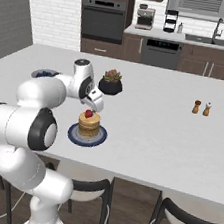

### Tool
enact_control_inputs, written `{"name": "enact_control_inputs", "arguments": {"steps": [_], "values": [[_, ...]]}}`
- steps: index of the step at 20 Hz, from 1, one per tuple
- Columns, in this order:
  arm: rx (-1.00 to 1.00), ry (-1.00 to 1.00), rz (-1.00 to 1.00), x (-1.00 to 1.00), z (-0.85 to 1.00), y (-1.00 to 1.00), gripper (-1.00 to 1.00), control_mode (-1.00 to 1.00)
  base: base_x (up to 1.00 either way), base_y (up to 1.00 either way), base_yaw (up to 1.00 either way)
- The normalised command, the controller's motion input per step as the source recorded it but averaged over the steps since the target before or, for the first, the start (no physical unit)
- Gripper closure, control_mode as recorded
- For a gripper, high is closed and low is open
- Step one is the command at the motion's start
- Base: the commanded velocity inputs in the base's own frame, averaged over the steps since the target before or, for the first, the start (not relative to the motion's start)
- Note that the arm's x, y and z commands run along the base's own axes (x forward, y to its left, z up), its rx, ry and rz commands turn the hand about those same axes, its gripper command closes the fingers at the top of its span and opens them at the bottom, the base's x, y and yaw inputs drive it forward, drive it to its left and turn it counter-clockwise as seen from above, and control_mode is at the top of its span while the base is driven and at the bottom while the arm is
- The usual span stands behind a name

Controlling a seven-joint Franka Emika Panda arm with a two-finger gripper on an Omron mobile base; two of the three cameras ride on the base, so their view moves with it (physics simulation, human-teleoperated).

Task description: Take the strawberry from the fridge and place it on top of the pancake, located on the dining counter.

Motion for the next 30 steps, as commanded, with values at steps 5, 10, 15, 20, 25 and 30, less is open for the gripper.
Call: {"name": "enact_control_inputs", "arguments": {"steps": [5,10,15,20,25,30], "values": [[0.0,-0.01,0.0,-0.44,0.13,-0.01,-1.0,-1.0,0.0,0.0,0.0],[0.0,-0.07,0.0,-0.7,0.25,-0.02,-1.0,-1.0,0.0,0.0,0.0],[0.0,-0.05,0.0,-0.62,0.56,-0.07,-1.0,-1.0,0.0,0.0,0.0],[0.0,0.0,0.0,-0.39,0.59,-0.08,-1.0,-1.0,0.0,0.0,0.0],[0.0,0.0,0.0,-0.24,0.4,-0.04,-1.0,-1.0,0.0,0.0,0.0],[0.0,0.0,0.0,-0.2,0.28,-0.08,-1.0,-1.0,0.0,0.0,0.0]]}}
